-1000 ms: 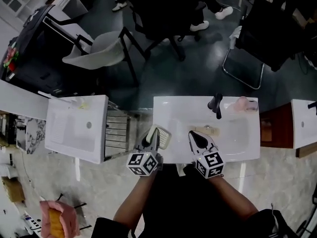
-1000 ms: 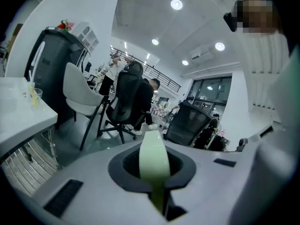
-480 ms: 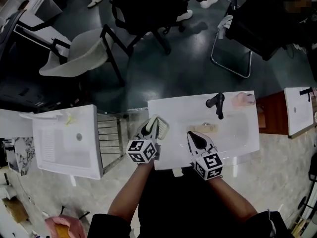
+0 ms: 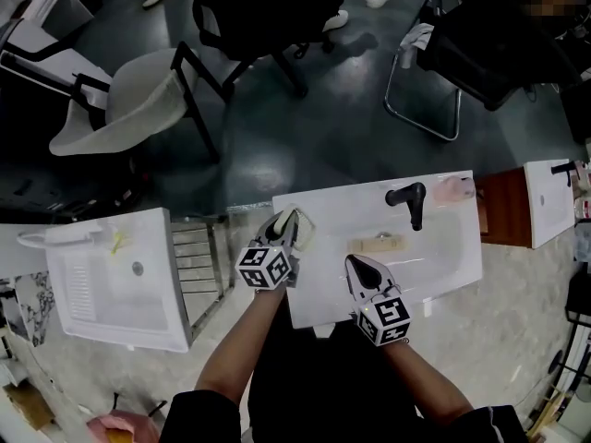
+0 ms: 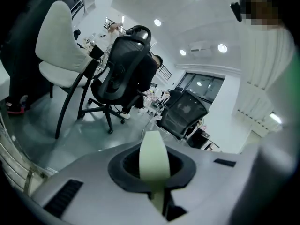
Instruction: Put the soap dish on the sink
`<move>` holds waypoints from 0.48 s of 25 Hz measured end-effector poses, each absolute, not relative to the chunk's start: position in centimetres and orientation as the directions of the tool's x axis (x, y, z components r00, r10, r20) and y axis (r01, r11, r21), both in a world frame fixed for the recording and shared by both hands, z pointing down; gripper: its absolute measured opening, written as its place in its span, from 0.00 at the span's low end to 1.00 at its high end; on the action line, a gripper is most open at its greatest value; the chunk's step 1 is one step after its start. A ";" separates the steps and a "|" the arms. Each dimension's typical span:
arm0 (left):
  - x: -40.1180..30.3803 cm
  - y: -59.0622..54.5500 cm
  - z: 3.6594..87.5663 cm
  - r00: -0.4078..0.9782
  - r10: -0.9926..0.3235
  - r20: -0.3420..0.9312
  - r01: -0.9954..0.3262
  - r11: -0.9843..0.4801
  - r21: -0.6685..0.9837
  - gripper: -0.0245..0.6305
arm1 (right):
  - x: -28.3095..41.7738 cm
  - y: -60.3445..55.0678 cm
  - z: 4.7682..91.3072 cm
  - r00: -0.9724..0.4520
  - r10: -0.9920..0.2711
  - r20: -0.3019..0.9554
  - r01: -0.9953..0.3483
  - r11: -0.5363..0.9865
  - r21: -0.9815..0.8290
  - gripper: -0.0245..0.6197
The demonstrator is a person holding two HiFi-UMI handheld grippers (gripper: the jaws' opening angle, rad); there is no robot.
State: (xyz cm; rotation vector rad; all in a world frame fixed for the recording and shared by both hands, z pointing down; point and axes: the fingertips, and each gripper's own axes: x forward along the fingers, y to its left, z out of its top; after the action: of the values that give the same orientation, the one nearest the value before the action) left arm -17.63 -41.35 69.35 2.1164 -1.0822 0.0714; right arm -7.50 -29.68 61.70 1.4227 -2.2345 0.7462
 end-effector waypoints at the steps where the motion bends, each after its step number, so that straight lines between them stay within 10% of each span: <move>1: -17.6 -41.7 69.8 0.648 -0.671 0.361 -0.711 -0.362 0.603 0.07 | -7.7 -29.9 61.8 -0.405 -0.706 0.582 -0.913 0.339 -0.225 0.04; 12: -16.5 -43.4 73.9 0.709 -0.597 0.377 -0.660 -0.372 0.652 0.07 | -10.2 -30.8 63.0 -0.376 -0.701 0.607 -0.927 0.280 -0.250 0.04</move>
State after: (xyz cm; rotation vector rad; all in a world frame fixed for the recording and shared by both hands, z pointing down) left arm -16.47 -43.41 73.95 2.0817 -0.9555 0.0975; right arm -10.18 -30.84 63.02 1.4697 -2.1778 0.8189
